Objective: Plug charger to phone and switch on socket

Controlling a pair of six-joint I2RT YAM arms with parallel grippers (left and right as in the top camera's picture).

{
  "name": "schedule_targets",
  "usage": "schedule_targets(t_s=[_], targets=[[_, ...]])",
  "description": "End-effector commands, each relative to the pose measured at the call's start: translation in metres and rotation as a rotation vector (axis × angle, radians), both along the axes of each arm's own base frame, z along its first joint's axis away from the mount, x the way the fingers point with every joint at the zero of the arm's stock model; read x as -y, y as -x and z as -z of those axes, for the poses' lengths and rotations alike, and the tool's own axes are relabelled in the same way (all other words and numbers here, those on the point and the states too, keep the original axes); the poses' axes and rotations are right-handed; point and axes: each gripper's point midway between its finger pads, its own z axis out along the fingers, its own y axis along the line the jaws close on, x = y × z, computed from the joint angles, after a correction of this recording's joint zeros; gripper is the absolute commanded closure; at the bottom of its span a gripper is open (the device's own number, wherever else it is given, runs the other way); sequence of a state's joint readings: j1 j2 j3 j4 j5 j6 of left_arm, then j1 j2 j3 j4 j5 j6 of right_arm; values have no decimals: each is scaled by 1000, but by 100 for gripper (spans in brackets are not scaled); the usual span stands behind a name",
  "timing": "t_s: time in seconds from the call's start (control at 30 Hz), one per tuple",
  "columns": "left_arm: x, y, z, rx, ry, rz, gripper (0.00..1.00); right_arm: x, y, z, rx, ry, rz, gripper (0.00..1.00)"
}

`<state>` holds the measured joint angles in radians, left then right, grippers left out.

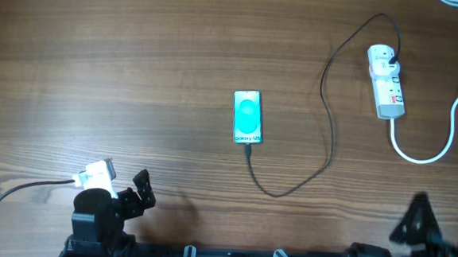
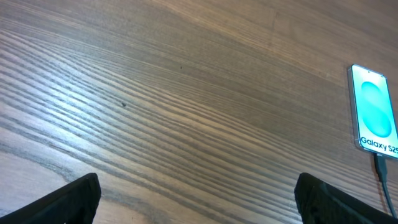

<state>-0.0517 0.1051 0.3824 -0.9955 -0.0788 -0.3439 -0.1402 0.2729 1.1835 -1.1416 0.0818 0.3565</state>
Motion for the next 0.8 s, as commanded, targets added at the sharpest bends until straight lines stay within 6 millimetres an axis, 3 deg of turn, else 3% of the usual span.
schedule_targets(t_s=[0.0, 0.17, 0.27, 0.5, 0.77], targets=[[-1, 0, 1, 3, 1, -9, 0, -9, -37, 19, 70, 16, -92, 0], [-1, 0, 1, 3, 1, -9, 0, -32, -103, 57, 223, 24, -258, 0], [-1, 0, 1, 3, 1, -9, 0, -45, -127, 78, 325, 29, -342, 0], [-1, 0, 1, 3, 1, -9, 0, -45, -131, 124, 375, 36, -338, 0], [-1, 0, 1, 3, 1, -9, 0, -41, -141, 177, 257, 15, -319, 0]])
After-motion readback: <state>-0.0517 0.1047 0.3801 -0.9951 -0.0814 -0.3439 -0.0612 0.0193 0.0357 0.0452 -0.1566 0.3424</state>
